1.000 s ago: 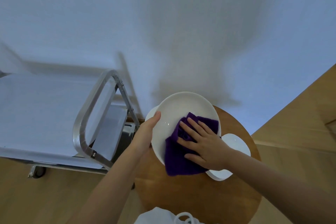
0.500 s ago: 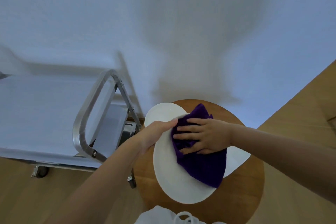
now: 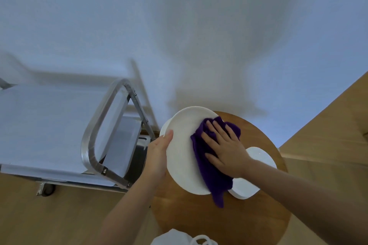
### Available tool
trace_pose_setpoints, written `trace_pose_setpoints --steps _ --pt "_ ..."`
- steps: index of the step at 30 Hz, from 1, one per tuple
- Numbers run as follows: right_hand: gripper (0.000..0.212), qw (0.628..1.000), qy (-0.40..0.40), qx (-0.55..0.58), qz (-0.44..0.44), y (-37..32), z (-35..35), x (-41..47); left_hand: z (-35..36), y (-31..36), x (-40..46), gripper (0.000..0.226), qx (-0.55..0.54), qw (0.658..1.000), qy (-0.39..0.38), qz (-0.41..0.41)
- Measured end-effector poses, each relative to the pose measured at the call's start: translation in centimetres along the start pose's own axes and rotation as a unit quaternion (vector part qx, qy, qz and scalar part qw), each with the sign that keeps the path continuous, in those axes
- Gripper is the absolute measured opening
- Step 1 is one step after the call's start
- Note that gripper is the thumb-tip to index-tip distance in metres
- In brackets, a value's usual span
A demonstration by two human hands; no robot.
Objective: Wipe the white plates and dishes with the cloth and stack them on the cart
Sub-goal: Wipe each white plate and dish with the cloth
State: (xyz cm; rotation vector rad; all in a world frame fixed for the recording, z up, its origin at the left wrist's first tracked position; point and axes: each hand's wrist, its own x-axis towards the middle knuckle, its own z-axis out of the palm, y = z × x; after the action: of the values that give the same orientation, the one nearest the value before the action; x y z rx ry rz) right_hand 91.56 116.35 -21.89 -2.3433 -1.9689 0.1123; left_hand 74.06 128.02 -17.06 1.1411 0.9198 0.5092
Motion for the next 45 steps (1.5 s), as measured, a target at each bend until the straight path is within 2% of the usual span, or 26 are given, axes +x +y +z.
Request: trace_pose_setpoints --steps 5,9,12,14,17,18,21,23,26,28,30,32,34,37,39,40,42,43,45 --pt "0.060 0.973 0.030 0.139 0.182 -5.4 1.7 -0.6 1.3 -0.9 -0.5 0.067 -0.017 0.999 0.031 0.021" --pt "0.059 0.920 0.057 0.225 0.316 -7.7 -0.1 2.2 2.3 -2.0 -0.5 0.030 -0.002 0.999 0.027 0.027" --pt "0.063 0.911 0.074 0.211 0.346 -8.3 -1.7 4.7 3.5 -2.3 -1.0 0.032 -0.016 1.000 0.013 0.013" --pt "0.062 0.911 0.067 0.237 0.330 -8.3 -2.2 5.8 3.7 -2.3 -1.1 0.028 -0.037 0.999 0.021 -0.002" --pt "0.051 0.894 0.064 0.376 0.237 -8.5 -2.7 6.2 3.4 -1.7 -0.7 0.030 -0.053 0.998 0.034 -0.006" --pt "0.050 0.902 0.065 0.376 0.202 -8.9 -2.5 6.0 3.1 -1.4 -0.5 0.030 -0.067 0.997 0.036 -0.013" --pt "0.056 0.945 0.062 0.290 0.135 -10.0 -1.9 4.7 2.2 -1.3 0.2 0.035 -0.094 0.995 0.012 -0.028" --pt "0.070 0.954 0.041 0.282 0.098 -9.9 -2.1 3.7 1.7 -1.5 0.3 0.039 -0.105 0.994 0.008 -0.027" --pt "0.095 0.962 -0.007 0.271 0.024 -8.8 -3.1 2.0 1.4 -1.3 0.1 0.062 -0.121 0.991 0.026 -0.041" --pt "0.103 0.973 -0.044 0.224 -0.031 -7.9 -3.3 0.9 1.0 -0.9 0.4 0.070 -0.144 0.984 0.051 -0.090" --pt "0.098 0.980 -0.072 0.174 -0.071 -7.0 -3.0 -0.4 0.2 -0.4 1.2 0.068 -0.151 0.976 0.067 -0.143" --pt "0.095 0.985 -0.077 0.130 -0.077 -6.1 -2.6 -1.4 -0.6 0.1 2.0 0.056 -0.141 0.978 0.042 -0.147" --pt "0.091 0.990 -0.047 0.109 -0.070 -5.7 -2.4 -2.0 -1.1 0.9 2.5 0.049 -0.106 0.987 0.009 -0.121" --pt "0.080 0.985 -0.007 0.167 -0.035 -5.4 -2.7 -2.3 -1.1 2.2 2.8 0.066 -0.031 0.994 -0.032 -0.100" --pt "0.070 0.952 0.001 0.301 0.057 -5.1 -3.8 -1.8 -1.3 3.0 2.9 0.076 0.046 0.993 -0.054 -0.090" --pt "0.066 0.910 -0.003 0.398 0.115 -5.0 -4.6 -1.5 -1.4 3.1 2.9 0.078 0.072 0.991 -0.067 -0.087" --pt "0.063 0.780 -0.003 0.596 0.189 -4.4 -5.7 -1.0 -1.6 3.0 2.9 0.081 0.107 0.990 -0.067 -0.064" --pt "0.063 0.728 0.003 0.656 0.201 -4.1 -6.0 -0.8 -1.8 2.5 3.1 0.083 0.129 0.990 -0.041 -0.038" --pt "0.062 0.649 0.016 0.733 0.202 -3.8 -6.4 -0.9 -2.4 0.8 3.6 0.079 0.174 0.984 0.039 0.006"
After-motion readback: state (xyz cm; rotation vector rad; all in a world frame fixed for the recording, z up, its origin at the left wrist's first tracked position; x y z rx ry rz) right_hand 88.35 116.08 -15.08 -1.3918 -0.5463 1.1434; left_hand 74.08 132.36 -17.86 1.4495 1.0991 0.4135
